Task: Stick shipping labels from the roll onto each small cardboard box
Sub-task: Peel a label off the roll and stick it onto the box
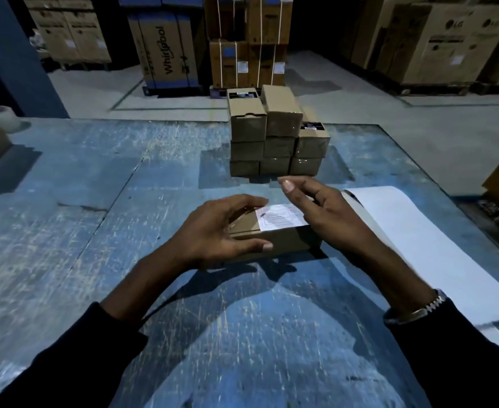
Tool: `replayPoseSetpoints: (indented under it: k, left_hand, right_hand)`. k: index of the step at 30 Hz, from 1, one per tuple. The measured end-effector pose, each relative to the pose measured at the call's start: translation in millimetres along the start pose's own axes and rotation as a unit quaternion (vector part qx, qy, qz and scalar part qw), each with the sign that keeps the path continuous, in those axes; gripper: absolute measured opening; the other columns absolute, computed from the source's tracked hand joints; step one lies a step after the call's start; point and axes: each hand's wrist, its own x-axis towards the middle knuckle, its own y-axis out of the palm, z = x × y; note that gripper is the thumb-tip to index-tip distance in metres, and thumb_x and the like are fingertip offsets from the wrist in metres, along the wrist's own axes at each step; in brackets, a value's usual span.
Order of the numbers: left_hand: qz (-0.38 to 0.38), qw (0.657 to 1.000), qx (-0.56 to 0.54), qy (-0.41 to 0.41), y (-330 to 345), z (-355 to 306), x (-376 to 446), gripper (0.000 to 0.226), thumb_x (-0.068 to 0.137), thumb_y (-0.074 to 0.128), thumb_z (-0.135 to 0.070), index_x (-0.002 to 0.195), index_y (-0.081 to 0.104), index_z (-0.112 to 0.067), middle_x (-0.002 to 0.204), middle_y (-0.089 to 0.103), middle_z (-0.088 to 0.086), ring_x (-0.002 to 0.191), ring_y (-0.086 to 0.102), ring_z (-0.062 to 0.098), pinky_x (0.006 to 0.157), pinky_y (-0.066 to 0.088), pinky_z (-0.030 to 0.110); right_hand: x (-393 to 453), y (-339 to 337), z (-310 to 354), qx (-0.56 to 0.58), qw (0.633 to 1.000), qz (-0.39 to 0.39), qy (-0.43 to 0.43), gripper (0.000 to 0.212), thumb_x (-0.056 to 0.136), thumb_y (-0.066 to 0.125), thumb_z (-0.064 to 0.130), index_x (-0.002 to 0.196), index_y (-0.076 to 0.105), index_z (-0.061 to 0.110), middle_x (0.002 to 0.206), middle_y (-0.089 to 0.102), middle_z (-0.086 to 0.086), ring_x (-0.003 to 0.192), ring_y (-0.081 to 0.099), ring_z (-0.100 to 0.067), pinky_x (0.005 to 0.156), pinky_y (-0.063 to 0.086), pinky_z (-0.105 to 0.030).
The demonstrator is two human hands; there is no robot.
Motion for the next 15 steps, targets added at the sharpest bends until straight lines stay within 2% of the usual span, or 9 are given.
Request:
replayPoseSetpoints:
  k: [3, 5, 7, 10, 14, 15]
  left_hand:
    - [-0.010, 0.999, -0.017, -0.039, 5.9, -6.5, -0.6, 0.077, 0.081, 0.065, -0.083, 0.144, 0.063, -0.039, 0.139, 0.066, -0.022, 0.124, 0.062, -0.002, 0.104, 0.057, 0.037]
    - [-0.040, 0.998, 0.009, -0.046, 10.9, -10.4, 0.0, 0.072, 0.085, 0.058, -0.084, 0.141, 0.065, -0.039, 0.137, 0.068, -0.022, 0.121, 0.063, 0.000, 0.102, 0.057, 0.039]
    - [-0.048, 0.998, 0.019, -0.038, 12.8, -11.8, 0.2, 0.067, 0.088, 0.059, -0.080, 0.139, 0.067, -0.039, 0.136, 0.069, -0.021, 0.120, 0.065, 0.003, 0.099, 0.058, 0.039]
    - [-0.039, 0.998, -0.006, -0.043, 12.3, -10.1, 0.9, 0.064, 0.088, 0.064, -0.075, 0.140, 0.067, -0.038, 0.137, 0.069, -0.021, 0.122, 0.064, 0.003, 0.099, 0.059, 0.037]
    - [-0.048, 0.998, -0.022, -0.044, 13.0, -9.9, 1.6, 0.062, 0.087, 0.070, -0.071, 0.138, 0.070, -0.036, 0.135, 0.070, -0.021, 0.121, 0.065, 0.000, 0.097, 0.060, 0.033]
    - [-0.045, 0.998, -0.024, -0.046, 12.8, -10.0, 2.0, 0.062, 0.086, 0.070, -0.070, 0.138, 0.070, -0.035, 0.136, 0.070, -0.021, 0.122, 0.064, 0.001, 0.097, 0.060, 0.034]
  right_hand:
    - [-1.3, -7.1, -4.3, -0.082, 0.994, 0.062, -0.047, 0.048, 0.099, 0.062, 0.056, 0.145, 0.059, 0.043, 0.148, 0.054, 0.016, 0.132, 0.052, 0.001, 0.111, 0.043, -0.022]
    - [-2.2, -15.2, -6.9, -0.081, 0.989, 0.095, -0.074, 0.054, 0.097, 0.070, 0.049, 0.148, 0.056, 0.044, 0.150, 0.053, 0.017, 0.131, 0.052, 0.007, 0.107, 0.043, -0.012]
    - [-1.9, -22.1, -8.8, -0.065, 0.988, 0.117, -0.081, 0.056, 0.094, 0.075, 0.047, 0.148, 0.058, 0.043, 0.150, 0.055, 0.019, 0.131, 0.053, 0.008, 0.102, 0.046, -0.010]
    - [-0.8, -28.4, -11.0, -0.045, 0.989, 0.121, -0.079, 0.056, 0.090, 0.082, 0.039, 0.144, 0.064, 0.038, 0.147, 0.061, 0.019, 0.130, 0.057, 0.005, 0.100, 0.048, -0.012]
    - [2.1, -37.7, -13.8, 0.050, 0.987, 0.143, -0.048, 0.053, 0.084, 0.088, 0.019, 0.135, 0.072, 0.022, 0.136, 0.072, 0.009, 0.128, 0.066, -0.010, 0.103, 0.058, -0.034]
    - [2.7, -40.7, -14.2, 0.071, 0.985, 0.154, -0.044, 0.053, 0.083, 0.087, 0.014, 0.134, 0.071, 0.019, 0.137, 0.072, 0.007, 0.130, 0.065, -0.011, 0.104, 0.058, -0.036]
